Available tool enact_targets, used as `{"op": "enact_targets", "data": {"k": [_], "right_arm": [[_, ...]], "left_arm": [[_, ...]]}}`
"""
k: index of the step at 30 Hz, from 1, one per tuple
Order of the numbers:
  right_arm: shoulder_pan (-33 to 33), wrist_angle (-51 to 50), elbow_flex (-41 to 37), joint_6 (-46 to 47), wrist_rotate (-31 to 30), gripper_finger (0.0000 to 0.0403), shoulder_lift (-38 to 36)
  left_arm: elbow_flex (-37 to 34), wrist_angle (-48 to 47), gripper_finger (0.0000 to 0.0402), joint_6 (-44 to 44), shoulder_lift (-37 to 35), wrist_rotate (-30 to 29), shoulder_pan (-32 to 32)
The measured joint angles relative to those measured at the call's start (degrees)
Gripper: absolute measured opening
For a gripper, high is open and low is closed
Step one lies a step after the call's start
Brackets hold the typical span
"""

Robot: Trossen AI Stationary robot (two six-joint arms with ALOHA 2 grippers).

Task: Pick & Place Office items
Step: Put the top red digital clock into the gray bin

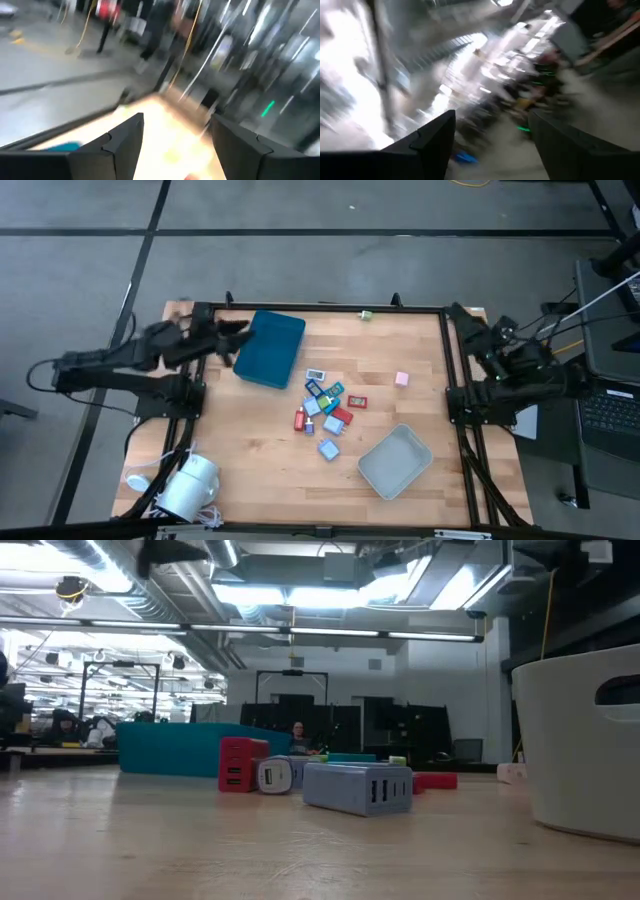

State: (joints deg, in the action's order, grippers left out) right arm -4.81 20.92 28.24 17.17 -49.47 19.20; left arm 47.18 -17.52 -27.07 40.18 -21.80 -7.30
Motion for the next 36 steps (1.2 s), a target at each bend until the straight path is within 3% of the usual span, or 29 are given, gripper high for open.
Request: {"op": "enact_targets", "data": {"k": [5,10,16,22,30,36], "right_arm": [[-0.01,-21.08,12.60,-4.46,-10.55,0.0259,8.76],[0.01,-22.24,18.79,-12.58,-15.63,0.0259,13.48],[0.01,-22.54,20.20,-18.65,-20.98,0.0259,14.36],[0.01,-24.86,20.20,-19.34,-21.61,0.0259,14.36],[0.12,-25.47,20.20,-18.82,-18.02,0.0259,14.43],[0.12,-25.48,20.20,-16.16,-14.98,0.0259,14.43]], "left_arm": [[14.89,-14.71,0.0232,9.53,18.14,3.82,-3.04],[23.91,-24.74,0.0237,20.33,32.75,4.77,-4.67],[29.78,-26.04,0.0239,27.04,44.95,3.36,-3.98],[32.81,-23.55,0.0248,31.75,50.95,3.98,-4.54],[32.83,-23.39,0.0272,37.14,58.20,8.50,-4.56],[32.78,-22.76,0.0278,38.02,59.32,11.16,-3.45]]}}
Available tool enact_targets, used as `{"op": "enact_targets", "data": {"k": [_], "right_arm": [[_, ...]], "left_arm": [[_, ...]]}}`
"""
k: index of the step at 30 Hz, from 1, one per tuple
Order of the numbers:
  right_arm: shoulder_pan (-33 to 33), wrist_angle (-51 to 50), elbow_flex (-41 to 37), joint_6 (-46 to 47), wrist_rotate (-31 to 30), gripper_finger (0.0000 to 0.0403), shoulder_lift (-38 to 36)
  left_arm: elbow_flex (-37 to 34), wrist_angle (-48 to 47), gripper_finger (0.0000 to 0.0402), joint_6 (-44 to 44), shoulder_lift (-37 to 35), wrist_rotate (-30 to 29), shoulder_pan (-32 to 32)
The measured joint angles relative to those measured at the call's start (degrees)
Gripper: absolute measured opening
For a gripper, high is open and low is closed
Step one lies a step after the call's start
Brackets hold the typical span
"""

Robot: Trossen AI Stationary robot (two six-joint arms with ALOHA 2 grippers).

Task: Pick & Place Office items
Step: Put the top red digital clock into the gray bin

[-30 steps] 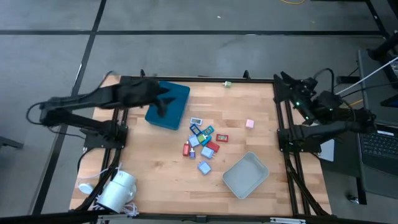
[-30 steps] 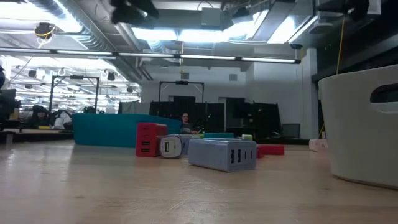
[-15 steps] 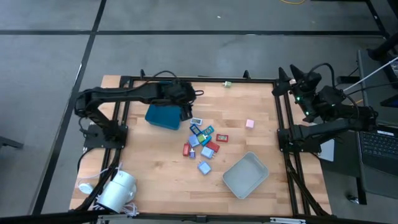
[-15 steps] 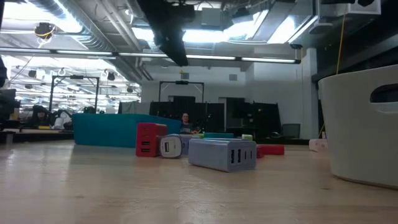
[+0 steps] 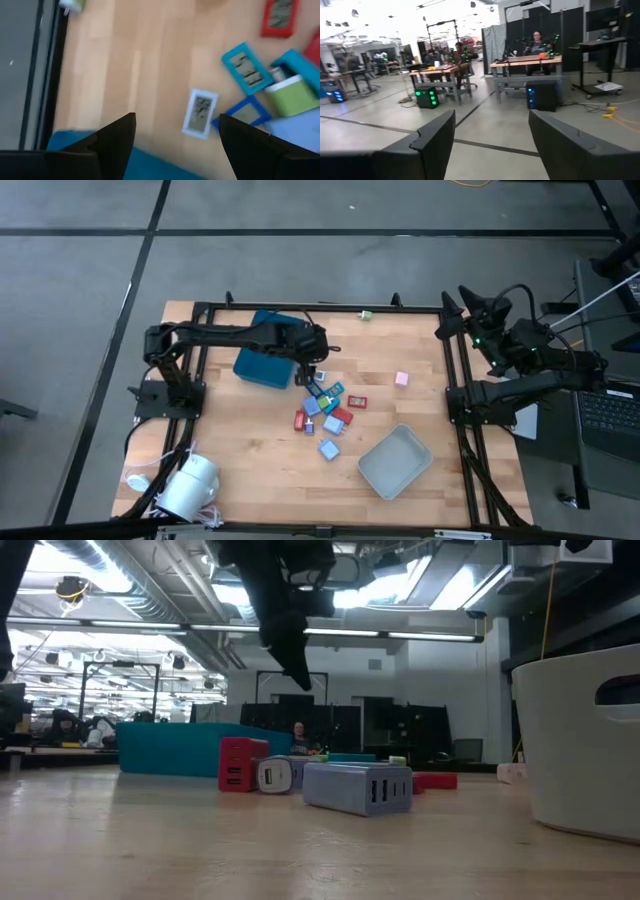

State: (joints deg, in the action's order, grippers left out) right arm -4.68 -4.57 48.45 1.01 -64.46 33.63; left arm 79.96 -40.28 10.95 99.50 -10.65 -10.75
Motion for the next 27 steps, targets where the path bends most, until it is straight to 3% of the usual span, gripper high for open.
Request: {"op": "enact_targets", "data": {"k": [7,14,27], "right_arm": [[0.00,-0.01,0.00,0.05,1.10,0.0259,0.00],[-0.01,0.01,0.00,1.58,4.08,0.0259,0.00],[0.00,0.01,0.00,2.90,5.59,0.0259,0.11]], "left_arm": [[0.02,-5.13,0.0278,7.89,-1.42,7.65,4.38],[0.00,-7.93,0.0283,5.80,-1.42,4.38,7.79],[0.00,-7.95,0.0281,5.19,-1.42,2.24,7.77]]}}
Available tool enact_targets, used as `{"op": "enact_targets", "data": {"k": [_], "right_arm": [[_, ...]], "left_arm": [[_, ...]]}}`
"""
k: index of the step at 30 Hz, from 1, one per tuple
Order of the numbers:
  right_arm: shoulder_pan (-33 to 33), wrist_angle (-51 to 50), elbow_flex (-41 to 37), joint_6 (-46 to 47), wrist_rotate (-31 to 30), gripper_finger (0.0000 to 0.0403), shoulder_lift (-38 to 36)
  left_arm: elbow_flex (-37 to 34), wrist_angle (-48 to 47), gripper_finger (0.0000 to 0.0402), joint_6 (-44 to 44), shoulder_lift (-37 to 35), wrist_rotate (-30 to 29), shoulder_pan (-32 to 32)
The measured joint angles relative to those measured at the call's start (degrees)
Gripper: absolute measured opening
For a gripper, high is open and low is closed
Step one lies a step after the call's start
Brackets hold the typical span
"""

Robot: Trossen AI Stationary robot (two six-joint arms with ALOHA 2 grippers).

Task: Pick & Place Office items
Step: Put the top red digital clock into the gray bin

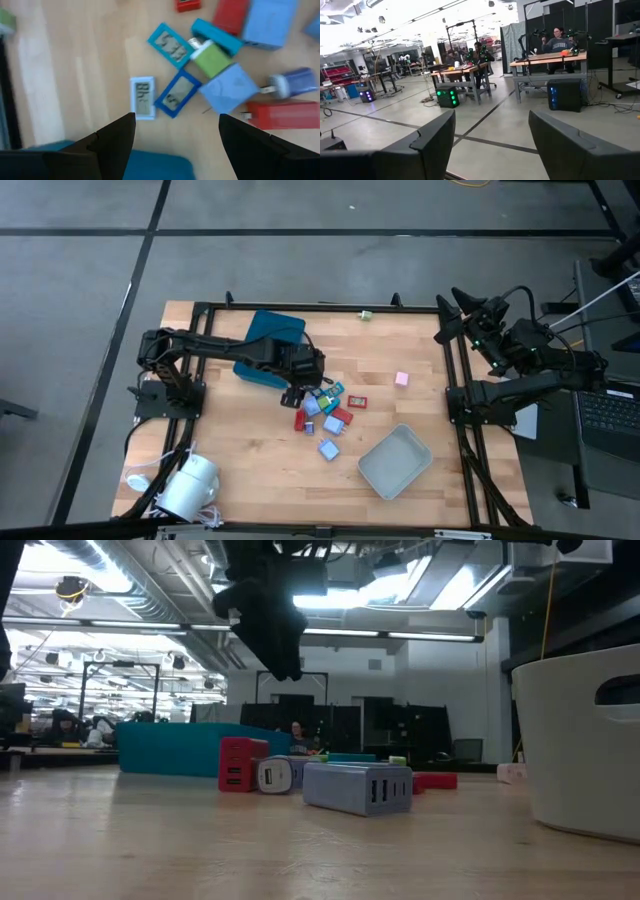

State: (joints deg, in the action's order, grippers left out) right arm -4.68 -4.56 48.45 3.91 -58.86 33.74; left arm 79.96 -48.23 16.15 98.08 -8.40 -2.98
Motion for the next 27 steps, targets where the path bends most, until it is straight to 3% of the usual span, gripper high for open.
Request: {"op": "enact_targets", "data": {"k": [4,8,12,15,21,27], "right_arm": [[-0.01,-0.09,0.00,0.06,0.41,0.0259,0.00],[0.01,-4.92,0.01,3.05,7.27,0.0259,0.90],[0.54,-16.12,-0.11,13.89,14.49,0.0259,7.63],[1.39,-18.40,-0.11,18.29,18.83,0.0259,13.39],[5.34,-18.45,-0.07,20.74,39.80,0.0259,25.37],[7.54,-11.38,-0.04,19.29,55.95,0.0259,35.41]], "left_arm": [[0.00,0.63,0.0281,-0.58,0.00,-0.17,-0.97],[-0.02,1.61,0.0281,-1.81,0.00,-1.03,-2.25],[-0.02,3.64,0.0281,-4.60,0.00,-1.89,-3.90],[-0.02,4.75,0.0281,-7.05,0.00,-2.53,-5.37],[-0.09,5.19,0.0281,-19.60,-2.36,-3.95,-10.91],[-0.09,8.47,0.0281,-24.04,-7.75,-7.74,-17.78]]}}
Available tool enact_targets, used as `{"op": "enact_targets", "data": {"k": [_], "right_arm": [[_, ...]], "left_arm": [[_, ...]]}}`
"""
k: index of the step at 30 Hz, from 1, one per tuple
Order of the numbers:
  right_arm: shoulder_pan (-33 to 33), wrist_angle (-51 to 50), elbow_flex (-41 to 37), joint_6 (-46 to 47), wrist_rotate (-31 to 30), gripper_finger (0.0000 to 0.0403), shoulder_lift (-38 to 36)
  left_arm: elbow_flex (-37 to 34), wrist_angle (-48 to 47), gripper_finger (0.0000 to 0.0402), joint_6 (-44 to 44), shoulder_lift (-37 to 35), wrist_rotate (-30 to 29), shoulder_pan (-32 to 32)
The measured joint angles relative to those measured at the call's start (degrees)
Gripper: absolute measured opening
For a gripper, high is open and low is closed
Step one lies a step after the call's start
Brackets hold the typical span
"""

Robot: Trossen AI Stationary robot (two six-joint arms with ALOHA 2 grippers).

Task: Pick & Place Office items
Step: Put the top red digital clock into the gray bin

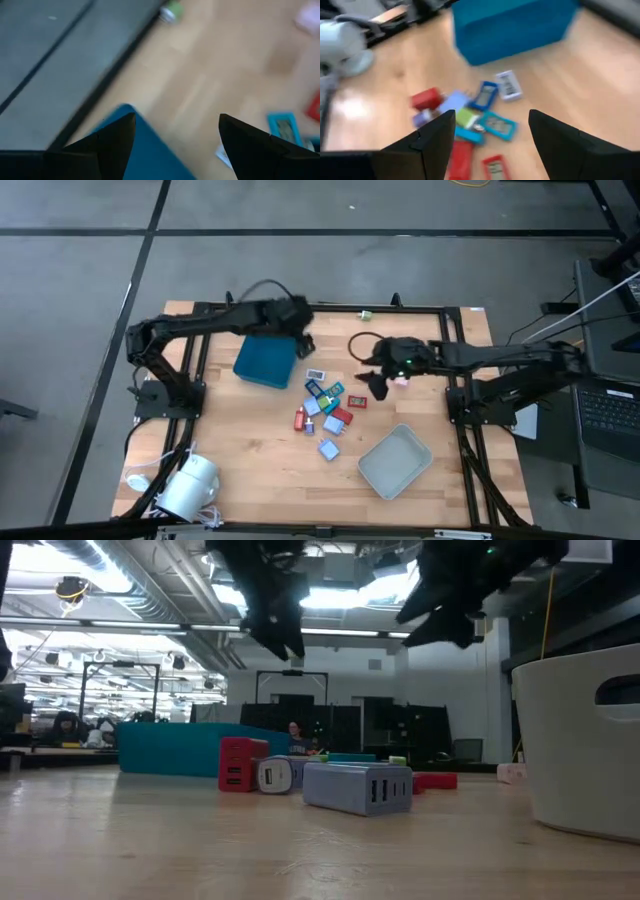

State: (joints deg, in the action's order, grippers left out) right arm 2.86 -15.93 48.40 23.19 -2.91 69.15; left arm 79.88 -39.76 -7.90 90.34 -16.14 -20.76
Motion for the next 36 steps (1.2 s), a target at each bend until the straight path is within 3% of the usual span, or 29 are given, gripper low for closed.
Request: {"op": "enact_targets", "data": {"k": [8,17,27,36], "right_arm": [[-0.58,-4.77,0.02,0.24,6.45,0.0259,11.85],[-4.43,-3.64,0.02,4.94,4.01,0.0278,22.77],[-3.24,-4.28,0.22,4.53,3.95,0.0288,24.70],[-0.05,-6.57,2.82,-2.35,6.92,0.0288,24.98]], "left_arm": [[0.02,2.91,0.0281,-1.56,-10.86,5.50,-11.04],[0.02,0.32,0.0281,4.04,-19.29,8.81,-12.97],[0.02,-2.51,0.0281,9.20,-21.13,8.46,-13.06],[-3.57,-1.01,0.0281,9.35,-20.84,8.57,-13.11]]}}
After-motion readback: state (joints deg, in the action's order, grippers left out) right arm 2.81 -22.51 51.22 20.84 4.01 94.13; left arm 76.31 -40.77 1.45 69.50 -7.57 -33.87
